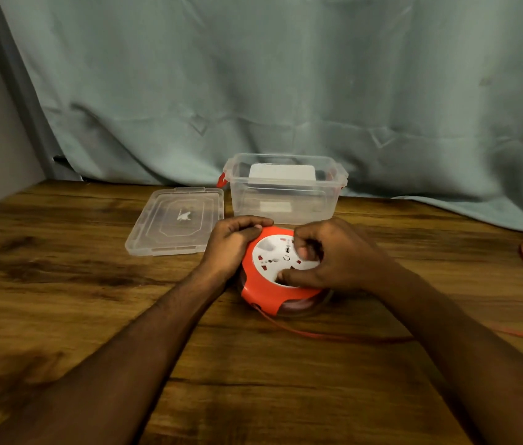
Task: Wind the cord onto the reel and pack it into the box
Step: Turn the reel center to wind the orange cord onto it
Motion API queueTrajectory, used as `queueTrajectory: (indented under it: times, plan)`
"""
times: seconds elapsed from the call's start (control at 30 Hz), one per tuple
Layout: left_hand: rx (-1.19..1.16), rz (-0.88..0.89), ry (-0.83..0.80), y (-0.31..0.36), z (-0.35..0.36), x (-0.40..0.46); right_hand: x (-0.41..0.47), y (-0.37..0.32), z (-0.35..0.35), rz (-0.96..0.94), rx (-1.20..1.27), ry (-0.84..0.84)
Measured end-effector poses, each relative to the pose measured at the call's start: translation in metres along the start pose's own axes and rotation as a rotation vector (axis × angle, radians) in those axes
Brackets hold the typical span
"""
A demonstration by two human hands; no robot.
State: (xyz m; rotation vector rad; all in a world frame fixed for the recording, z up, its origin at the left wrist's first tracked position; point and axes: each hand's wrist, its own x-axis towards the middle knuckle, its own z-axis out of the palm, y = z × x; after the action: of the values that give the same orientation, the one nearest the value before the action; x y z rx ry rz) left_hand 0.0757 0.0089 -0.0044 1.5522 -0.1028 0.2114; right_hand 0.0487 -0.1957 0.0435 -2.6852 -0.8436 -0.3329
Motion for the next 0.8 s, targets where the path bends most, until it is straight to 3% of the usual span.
queueTrajectory:
  times: [0.2, 0.4, 0.8]
  plan:
    - [-0.014, -0.001, -0.002, -0.001, 0.0, 0.001, 0.002, -0.012, 0.013, -0.03, -0.111, 0.118]
    - [-0.025, 0.0, -0.007, -0.001, 0.0, 0.001, 0.001, -0.008, 0.011, -0.158, -0.023, 0.175]
    - [-0.008, 0.043, -0.073, 0.003, 0.002, -0.004, 0.004, 0.018, -0.01, -0.025, 0.323, -0.188]
